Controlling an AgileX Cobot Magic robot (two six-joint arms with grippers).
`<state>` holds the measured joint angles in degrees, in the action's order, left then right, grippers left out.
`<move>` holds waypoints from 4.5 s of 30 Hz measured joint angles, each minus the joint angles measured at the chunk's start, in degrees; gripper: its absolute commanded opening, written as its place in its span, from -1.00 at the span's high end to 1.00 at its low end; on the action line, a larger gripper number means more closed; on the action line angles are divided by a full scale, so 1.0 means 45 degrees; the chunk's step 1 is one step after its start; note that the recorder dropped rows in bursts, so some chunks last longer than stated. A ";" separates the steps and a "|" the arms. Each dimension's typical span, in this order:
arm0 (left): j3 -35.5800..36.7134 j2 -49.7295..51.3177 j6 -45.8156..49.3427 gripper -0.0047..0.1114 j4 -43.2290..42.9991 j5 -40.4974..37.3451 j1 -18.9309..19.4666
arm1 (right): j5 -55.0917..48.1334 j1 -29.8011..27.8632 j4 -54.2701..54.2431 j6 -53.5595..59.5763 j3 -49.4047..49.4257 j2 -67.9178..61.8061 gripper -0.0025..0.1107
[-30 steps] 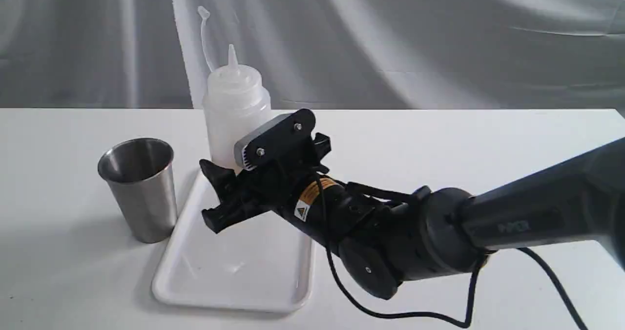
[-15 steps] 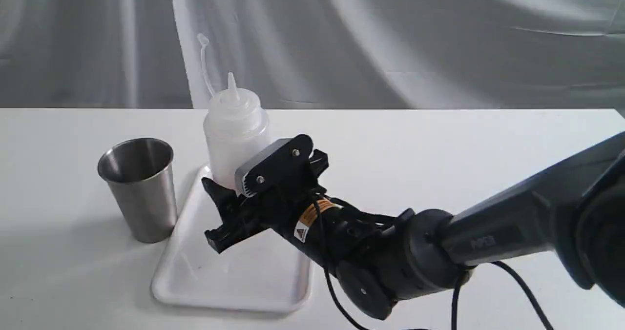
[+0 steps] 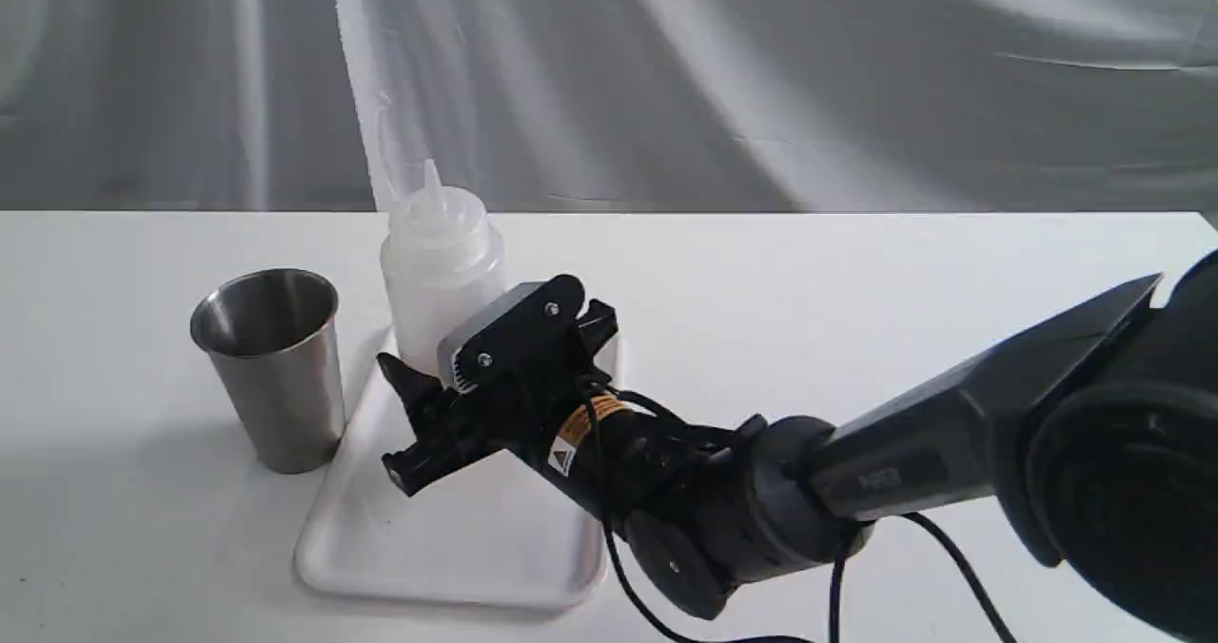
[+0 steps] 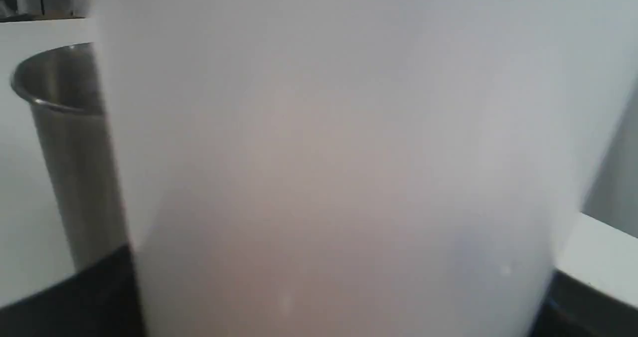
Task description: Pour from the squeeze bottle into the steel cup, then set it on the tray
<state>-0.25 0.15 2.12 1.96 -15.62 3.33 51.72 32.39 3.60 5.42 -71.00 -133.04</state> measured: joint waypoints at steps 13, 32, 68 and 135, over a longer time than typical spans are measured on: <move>0.0000 0.0000 0.0000 0.78 0.0000 0.0000 0.0000 | -0.0119 0.0032 -0.0020 -0.0317 0.0000 -0.0496 0.96; 0.0000 0.0000 0.0000 0.78 0.0000 0.0000 0.0000 | -0.0096 0.0032 -0.0123 -0.0324 0.0000 -0.0925 0.96; 0.0000 0.0000 0.0000 0.78 0.0000 0.0000 0.0000 | 0.0127 0.0032 -0.0665 -0.0526 -0.0032 -0.1040 -0.68; 0.0000 0.0000 0.0000 0.78 0.0000 0.0000 0.0000 | -0.0104 0.0032 0.0236 0.0174 0.7253 0.5662 -0.80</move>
<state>-0.25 0.15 2.12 1.96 -15.62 3.33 51.25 32.54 4.67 6.20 -38.36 -107.56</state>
